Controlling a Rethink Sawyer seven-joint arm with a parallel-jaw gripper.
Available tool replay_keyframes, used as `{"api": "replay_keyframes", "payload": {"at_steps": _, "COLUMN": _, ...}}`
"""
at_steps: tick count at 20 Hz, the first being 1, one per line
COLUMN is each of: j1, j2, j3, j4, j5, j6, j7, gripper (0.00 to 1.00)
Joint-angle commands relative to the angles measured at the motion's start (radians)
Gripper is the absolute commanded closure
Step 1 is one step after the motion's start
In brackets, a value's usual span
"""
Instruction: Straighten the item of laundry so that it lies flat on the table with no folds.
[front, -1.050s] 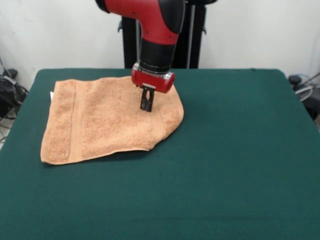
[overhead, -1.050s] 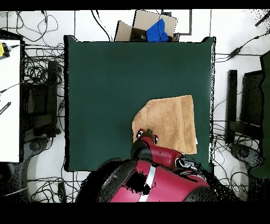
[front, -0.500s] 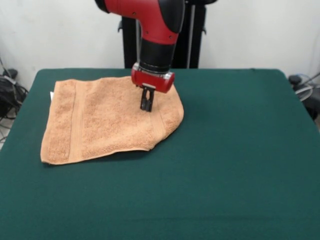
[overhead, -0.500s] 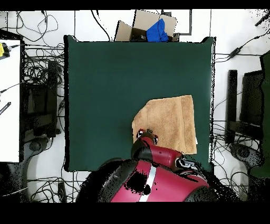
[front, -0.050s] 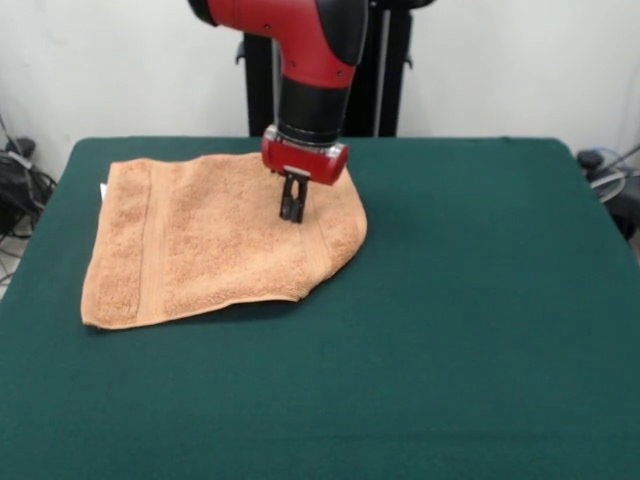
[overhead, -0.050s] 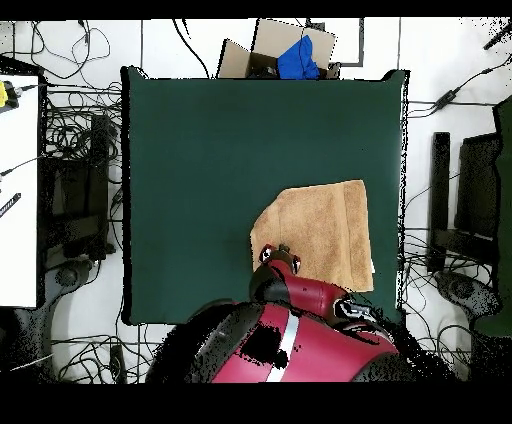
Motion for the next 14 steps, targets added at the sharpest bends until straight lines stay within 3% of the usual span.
{"api": "replay_keyframes", "payload": {"at_steps": 1, "j1": -0.064, "j2": 0.159, "j3": -0.055, "j4": -0.042, "j5": -0.032, "j6": 0.100, "j7": 0.065, "gripper": 1.00}}
{"api": "replay_keyframes", "payload": {"at_steps": 14, "j1": -0.110, "j2": 0.141, "j3": -0.078, "j4": -0.015, "j5": -0.083, "j6": 0.132, "j7": 0.057, "gripper": 1.00}}
